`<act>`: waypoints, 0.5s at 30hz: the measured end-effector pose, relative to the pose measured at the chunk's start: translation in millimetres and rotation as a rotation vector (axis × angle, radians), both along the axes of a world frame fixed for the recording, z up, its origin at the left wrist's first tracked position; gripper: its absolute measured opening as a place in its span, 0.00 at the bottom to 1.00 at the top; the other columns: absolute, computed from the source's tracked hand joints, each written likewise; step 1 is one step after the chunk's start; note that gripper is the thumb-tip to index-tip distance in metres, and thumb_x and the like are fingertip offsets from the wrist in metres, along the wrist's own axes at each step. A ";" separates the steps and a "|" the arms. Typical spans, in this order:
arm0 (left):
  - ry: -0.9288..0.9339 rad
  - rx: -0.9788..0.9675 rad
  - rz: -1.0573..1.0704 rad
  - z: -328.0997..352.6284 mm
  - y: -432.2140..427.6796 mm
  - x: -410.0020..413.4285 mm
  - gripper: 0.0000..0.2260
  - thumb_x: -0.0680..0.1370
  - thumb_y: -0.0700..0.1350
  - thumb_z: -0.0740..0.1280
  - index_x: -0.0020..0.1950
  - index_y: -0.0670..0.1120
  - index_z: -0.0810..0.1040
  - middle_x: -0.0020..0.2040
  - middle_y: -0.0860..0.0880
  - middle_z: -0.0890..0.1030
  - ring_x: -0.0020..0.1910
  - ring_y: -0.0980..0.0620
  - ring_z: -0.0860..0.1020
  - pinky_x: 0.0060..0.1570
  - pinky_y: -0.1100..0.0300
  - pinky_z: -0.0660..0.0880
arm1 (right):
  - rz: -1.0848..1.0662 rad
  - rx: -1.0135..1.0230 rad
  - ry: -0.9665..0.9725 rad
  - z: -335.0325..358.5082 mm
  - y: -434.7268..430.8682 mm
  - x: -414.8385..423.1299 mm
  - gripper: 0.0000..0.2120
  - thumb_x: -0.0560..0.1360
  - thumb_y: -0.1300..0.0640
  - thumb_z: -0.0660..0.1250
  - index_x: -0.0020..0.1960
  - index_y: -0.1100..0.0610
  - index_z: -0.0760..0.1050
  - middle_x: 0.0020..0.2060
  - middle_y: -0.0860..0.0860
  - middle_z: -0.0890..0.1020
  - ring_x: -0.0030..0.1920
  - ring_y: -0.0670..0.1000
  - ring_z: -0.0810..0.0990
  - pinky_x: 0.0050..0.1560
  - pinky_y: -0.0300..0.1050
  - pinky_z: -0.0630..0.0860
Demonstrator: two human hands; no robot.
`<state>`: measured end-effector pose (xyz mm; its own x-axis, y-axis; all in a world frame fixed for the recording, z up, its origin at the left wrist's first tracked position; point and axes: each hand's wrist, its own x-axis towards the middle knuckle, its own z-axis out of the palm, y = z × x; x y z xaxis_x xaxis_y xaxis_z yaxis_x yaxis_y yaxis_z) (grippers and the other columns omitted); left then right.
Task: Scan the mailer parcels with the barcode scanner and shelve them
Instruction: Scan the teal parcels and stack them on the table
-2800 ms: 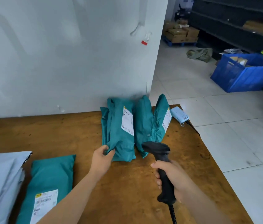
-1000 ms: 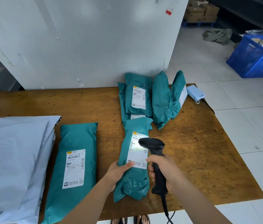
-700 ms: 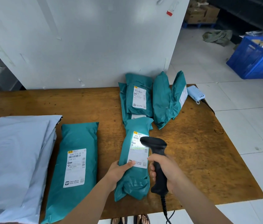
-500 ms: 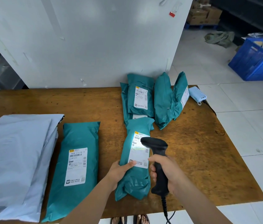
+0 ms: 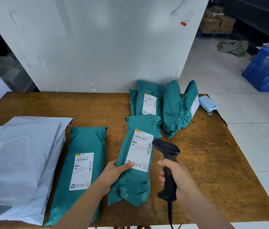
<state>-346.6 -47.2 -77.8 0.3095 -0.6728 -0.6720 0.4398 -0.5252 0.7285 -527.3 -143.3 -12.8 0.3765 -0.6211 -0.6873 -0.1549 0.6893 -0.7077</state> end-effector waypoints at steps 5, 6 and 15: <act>-0.329 0.044 0.143 36.0 52.4 79.9 0.24 0.61 0.53 0.80 0.52 0.44 0.80 0.45 0.46 0.86 0.44 0.45 0.85 0.46 0.53 0.80 | 0.026 0.012 -0.008 6.3 -5.4 10.3 0.09 0.73 0.61 0.69 0.40 0.60 0.69 0.24 0.54 0.72 0.21 0.50 0.69 0.25 0.41 0.68; -0.374 0.087 0.142 36.4 62.5 96.0 0.23 0.63 0.52 0.79 0.52 0.42 0.80 0.43 0.45 0.86 0.43 0.44 0.84 0.46 0.53 0.80 | 0.041 0.020 -0.003 6.5 -4.6 13.2 0.10 0.73 0.61 0.69 0.39 0.60 0.69 0.24 0.54 0.72 0.21 0.50 0.69 0.25 0.41 0.68; -0.999 0.402 0.022 17.3 74.0 114.7 0.30 0.75 0.46 0.69 0.72 0.41 0.61 0.68 0.40 0.73 0.63 0.39 0.73 0.60 0.49 0.72 | 0.133 0.068 0.031 5.9 1.7 36.6 0.08 0.73 0.60 0.68 0.43 0.60 0.69 0.24 0.53 0.72 0.21 0.50 0.69 0.24 0.39 0.67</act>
